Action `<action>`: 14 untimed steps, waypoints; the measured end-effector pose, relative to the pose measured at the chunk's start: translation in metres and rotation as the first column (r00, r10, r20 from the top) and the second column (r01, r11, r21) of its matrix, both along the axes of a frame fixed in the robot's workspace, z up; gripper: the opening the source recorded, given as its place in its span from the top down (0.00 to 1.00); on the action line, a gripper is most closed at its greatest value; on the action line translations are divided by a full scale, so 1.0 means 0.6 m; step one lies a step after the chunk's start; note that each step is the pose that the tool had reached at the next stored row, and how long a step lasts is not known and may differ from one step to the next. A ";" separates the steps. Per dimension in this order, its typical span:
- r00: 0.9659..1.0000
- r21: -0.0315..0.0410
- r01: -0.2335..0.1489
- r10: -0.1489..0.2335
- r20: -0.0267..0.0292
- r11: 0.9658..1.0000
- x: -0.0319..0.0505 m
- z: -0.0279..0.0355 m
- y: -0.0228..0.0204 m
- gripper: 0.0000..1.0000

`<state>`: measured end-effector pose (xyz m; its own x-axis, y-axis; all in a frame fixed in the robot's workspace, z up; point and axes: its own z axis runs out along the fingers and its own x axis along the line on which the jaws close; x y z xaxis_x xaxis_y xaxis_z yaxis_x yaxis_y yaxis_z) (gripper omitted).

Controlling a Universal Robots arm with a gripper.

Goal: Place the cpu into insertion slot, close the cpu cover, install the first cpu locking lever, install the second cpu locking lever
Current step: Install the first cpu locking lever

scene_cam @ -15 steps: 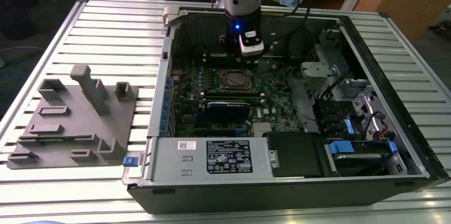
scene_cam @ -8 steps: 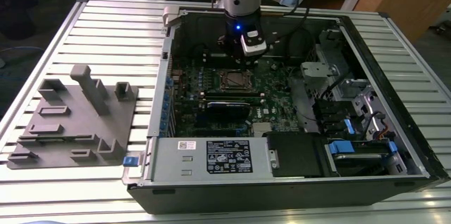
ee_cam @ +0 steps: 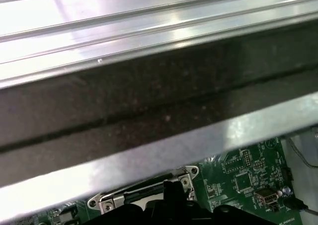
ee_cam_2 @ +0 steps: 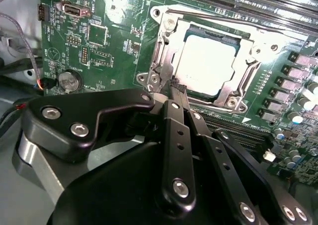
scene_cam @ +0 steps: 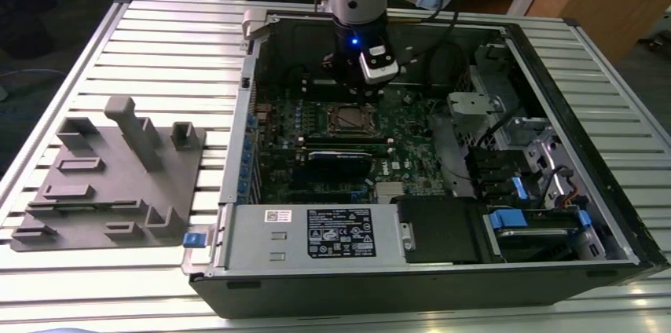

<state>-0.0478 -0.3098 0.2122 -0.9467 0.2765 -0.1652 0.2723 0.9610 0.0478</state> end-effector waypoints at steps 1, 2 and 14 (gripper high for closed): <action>1.000 0.000 0.000 0.000 -0.003 1.000 0.000 0.000 0.0000 0.89; 1.000 0.000 -0.001 0.001 -0.010 1.000 0.000 -0.001 0.0000 0.89; 0.996 0.001 -0.013 0.013 -0.090 1.000 0.000 -0.003 0.0000 0.89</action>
